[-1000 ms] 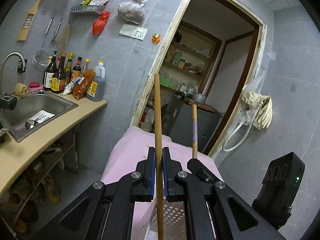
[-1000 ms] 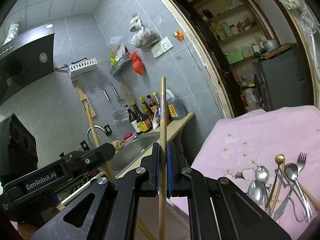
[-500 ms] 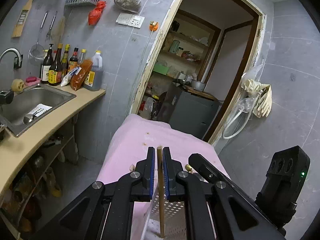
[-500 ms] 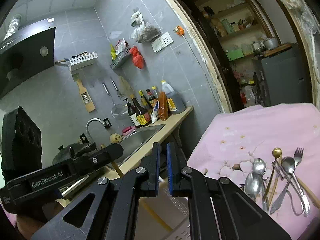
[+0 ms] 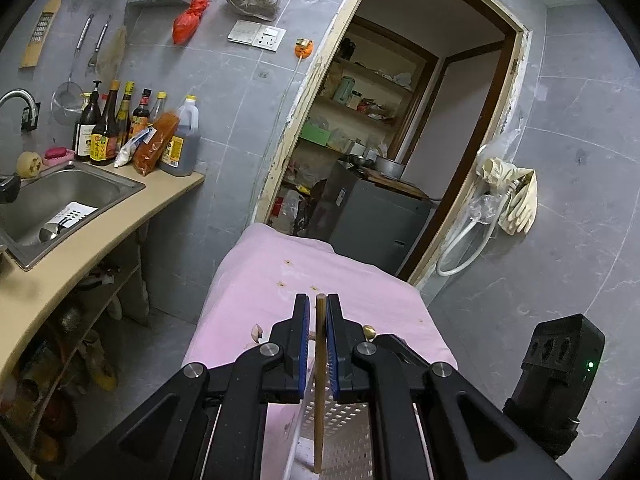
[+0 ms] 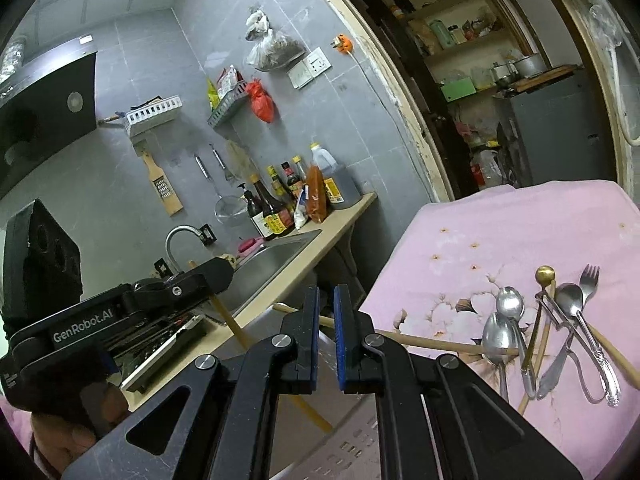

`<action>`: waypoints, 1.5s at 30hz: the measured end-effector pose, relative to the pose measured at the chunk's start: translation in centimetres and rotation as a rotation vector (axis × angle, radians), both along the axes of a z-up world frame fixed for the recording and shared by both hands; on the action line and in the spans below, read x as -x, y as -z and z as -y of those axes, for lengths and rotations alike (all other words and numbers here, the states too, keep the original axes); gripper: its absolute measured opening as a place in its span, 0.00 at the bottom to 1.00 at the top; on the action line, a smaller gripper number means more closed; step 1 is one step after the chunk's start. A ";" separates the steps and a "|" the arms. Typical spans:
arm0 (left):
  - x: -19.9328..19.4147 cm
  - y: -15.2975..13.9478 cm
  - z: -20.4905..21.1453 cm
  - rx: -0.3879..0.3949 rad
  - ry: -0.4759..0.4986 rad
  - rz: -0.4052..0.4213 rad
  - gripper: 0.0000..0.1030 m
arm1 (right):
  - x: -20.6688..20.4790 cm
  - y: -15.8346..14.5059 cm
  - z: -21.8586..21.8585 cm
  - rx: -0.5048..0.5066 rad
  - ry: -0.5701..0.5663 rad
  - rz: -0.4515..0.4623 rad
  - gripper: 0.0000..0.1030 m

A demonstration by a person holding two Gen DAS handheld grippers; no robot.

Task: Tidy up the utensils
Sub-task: 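Lower the chopsticks into the basket and open both tools, then withdraw both tools up from the basket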

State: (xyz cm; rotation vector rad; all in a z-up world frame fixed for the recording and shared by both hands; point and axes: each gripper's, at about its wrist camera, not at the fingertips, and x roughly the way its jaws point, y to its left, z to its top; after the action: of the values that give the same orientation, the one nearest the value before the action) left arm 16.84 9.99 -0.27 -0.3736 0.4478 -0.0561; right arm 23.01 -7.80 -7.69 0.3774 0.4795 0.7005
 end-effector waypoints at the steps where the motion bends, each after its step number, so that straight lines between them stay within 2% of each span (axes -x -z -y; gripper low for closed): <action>1: 0.1 0.0 0.0 0.003 0.001 0.000 0.08 | -0.1 -0.1 0.0 0.003 0.000 -0.002 0.09; 2: 0.2 0.0 0.0 0.008 0.004 0.002 0.08 | -0.1 -0.1 0.0 0.006 0.000 -0.002 0.10; 4: 0.3 -0.2 -0.1 0.010 0.009 0.006 0.10 | -0.1 -0.1 0.2 0.014 -0.004 -0.005 0.23; 6: 0.5 -0.5 -0.2 0.013 0.016 0.015 0.15 | 0.0 -0.1 0.5 0.034 -0.015 -0.001 0.32; 10: 1.1 -1.1 -0.3 0.018 0.014 0.040 0.32 | -0.1 -0.5 0.5 0.122 -0.054 0.028 0.32; 16: 1.5 -1.8 -1.2 0.038 -0.024 0.054 0.45 | -0.1 -1.9 -1.2 0.229 -0.135 0.099 0.32; 21: 1.8 -2.3 -1.8 0.020 -0.068 0.058 0.62 | 0.4 -3.2 -3.2 0.307 -0.206 0.170 0.32; 25: 2.1 -2.9 -2.0 -0.025 -0.093 0.058 0.75 | 0.4 -3.7 -3.9 0.337 -0.214 0.180 0.32; 26: 2.1 -3.0 -2.1 -0.031 -0.097 0.061 0.75 | 0.4 -3.9 -4.1 0.341 -0.215 0.183 0.31; 27: 2.2 -3.0 -2.1 -0.034 -0.099 0.064 0.75 | 0.5 -4.0 -4.2 0.348 -0.220 0.187 0.27; 28: 2.3 -3.1 -2.1 -0.035 -0.101 0.064 0.75 | 0.6 -4.1 -4.3 0.356 -0.222 0.192 0.18; 29: 2.3 -3.1 -2.2 -0.035 -0.105 0.064 0.75 | 0.7 -4.2 -4.4 0.362 -0.225 0.199 0.15; 36: 2.3 -3.3 -2.8 -0.020 -0.124 0.068 0.75 | 1.8 -6.3 -4.0 0.410 -0.171 0.278 0.10; 41: 2.5 -3.7 -2.8 -0.026 -0.136 0.077 0.75 | 3.2 -10.3 -2.2 0.395 -0.107 0.339 0.04; 45: 2.6 -3.9 -3.0 -0.016 -0.140 0.082 0.75 | 4.2 -13.6 -0.7 0.365 -0.052 0.363 0.04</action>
State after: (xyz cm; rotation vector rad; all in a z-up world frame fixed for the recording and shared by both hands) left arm 14.20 12.94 3.66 -0.3845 0.3403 0.0678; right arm 18.78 -7.11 5.93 -0.1064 0.2633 0.6978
